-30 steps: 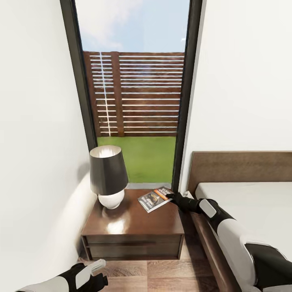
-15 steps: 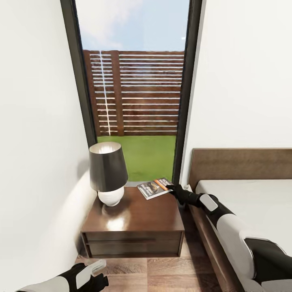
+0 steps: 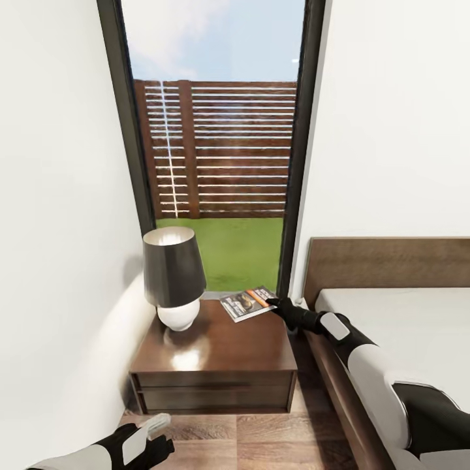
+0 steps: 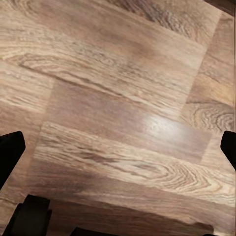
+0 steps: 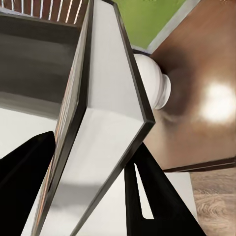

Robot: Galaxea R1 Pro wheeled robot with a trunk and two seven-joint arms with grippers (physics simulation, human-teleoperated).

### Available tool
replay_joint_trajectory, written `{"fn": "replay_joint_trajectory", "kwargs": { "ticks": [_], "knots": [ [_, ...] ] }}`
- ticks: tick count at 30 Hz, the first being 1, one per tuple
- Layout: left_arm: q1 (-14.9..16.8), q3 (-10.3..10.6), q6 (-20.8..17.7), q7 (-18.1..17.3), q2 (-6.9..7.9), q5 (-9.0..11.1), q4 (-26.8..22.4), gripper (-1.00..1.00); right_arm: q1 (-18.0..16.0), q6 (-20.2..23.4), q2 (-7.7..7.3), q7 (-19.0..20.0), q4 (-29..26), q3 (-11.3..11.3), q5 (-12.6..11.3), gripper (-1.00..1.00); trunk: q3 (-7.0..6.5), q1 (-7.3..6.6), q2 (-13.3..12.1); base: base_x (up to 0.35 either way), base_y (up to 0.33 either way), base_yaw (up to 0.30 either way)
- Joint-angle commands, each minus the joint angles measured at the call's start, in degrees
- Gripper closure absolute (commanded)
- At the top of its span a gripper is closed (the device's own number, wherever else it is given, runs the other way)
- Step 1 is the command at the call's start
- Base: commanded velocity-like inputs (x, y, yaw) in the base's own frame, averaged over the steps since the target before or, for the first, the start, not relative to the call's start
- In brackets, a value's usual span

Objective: In the bedroom, move the book from the bed onto either nightstand, and place the two sandals side by side next to the bed.

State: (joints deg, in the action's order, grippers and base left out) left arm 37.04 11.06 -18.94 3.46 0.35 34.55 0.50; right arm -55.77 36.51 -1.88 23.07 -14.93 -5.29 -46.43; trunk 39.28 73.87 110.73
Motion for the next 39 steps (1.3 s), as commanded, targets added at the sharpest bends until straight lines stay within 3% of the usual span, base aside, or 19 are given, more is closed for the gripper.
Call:
{"fn": "replay_joint_trajectory", "kwargs": {
  "ticks": [1,17,39],
  "knots": [
    [0.05,0.45,-0.08,0.14,0.00,0.61,0.03,-1.00,-0.04,0.41,0.02,0.05,0.03,-0.52,0.11,1.00,0.06,0.01,0.03,0.187,0.000,0.000],
    [0.05,0.45,0.20,0.14,-0.44,0.53,0.12,-1.00,-0.03,0.41,0.13,-0.03,0.23,-0.42,0.11,1.00,0.06,0.01,0.03,0.101,0.000,0.000],
    [0.05,0.47,0.14,0.14,-0.44,0.44,0.12,-1.00,0.13,-0.01,0.19,0.06,0.26,-0.42,0.13,1.00,4.53,4.84,8.85,0.001,0.000,0.000]
  ]
}}
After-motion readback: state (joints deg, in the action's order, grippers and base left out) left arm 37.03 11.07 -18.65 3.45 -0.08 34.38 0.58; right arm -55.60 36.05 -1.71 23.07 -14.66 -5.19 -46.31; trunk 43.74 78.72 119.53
